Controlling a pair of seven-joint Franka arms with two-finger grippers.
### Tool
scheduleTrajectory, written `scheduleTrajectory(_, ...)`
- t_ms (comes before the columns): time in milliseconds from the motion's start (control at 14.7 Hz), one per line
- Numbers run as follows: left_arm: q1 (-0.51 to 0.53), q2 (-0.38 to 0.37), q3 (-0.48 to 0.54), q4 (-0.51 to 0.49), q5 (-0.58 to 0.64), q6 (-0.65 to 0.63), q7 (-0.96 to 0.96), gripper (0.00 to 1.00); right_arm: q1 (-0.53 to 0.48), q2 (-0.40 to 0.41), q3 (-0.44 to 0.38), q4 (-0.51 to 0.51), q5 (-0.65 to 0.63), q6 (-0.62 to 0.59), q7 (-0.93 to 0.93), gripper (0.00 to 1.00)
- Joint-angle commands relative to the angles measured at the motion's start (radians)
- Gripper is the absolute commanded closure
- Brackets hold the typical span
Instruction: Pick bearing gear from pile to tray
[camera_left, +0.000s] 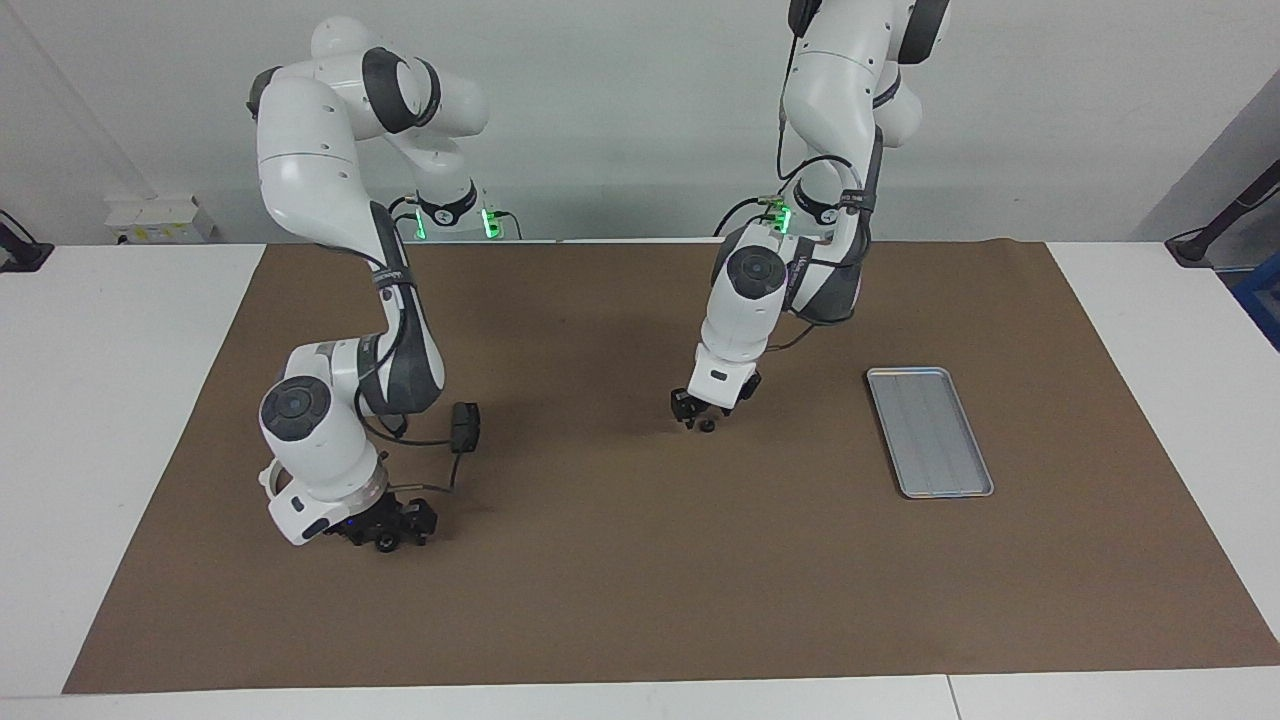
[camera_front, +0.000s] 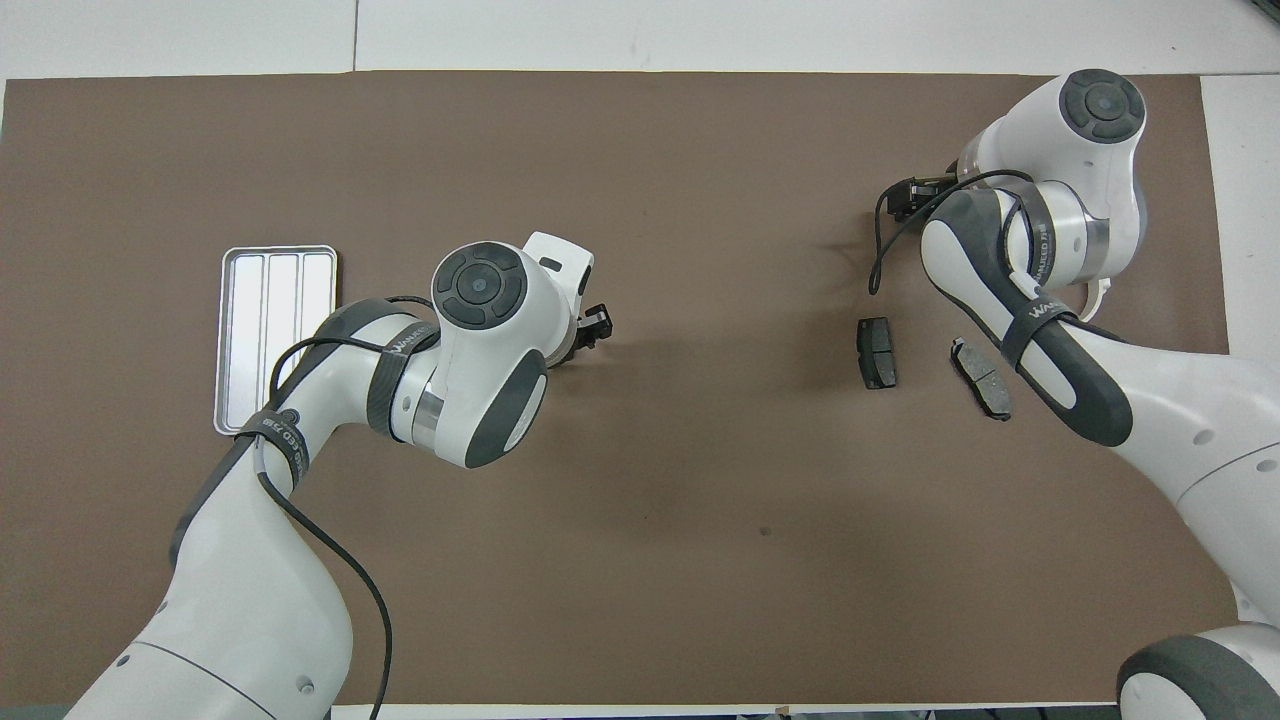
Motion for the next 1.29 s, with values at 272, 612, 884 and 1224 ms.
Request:
scheduleTrajectory(272, -0.016, 0.026, 0.015, -0.010, -0.010, 0.050, -0.013, 0.36, -0.026, -0.008, 0.013, -0.030, -0.015, 0.039, 0.022, 0.42)
scheduleTrajectory(612, -0.015, 0.027, 0.018, -0.010, -0.010, 0.051, -0.013, 0.41, -0.026, -0.007, 0.013, -0.031, -0.009, 0.039, 0.022, 0.82)
scheduleTrajectory(884, -0.007, 0.029, 0.017, -0.010, -0.008, 0.059, -0.013, 0.46, -0.026, -0.008, 0.013, -0.031, -0.011, 0.039, 0.020, 1.00)
scheduleTrajectory(1224, -0.010, 0.029, 0.018, -0.013, -0.008, 0.067, -0.015, 0.46, -0.023, -0.016, 0.013, -0.013, -0.023, 0.001, 0.011, 1.00)
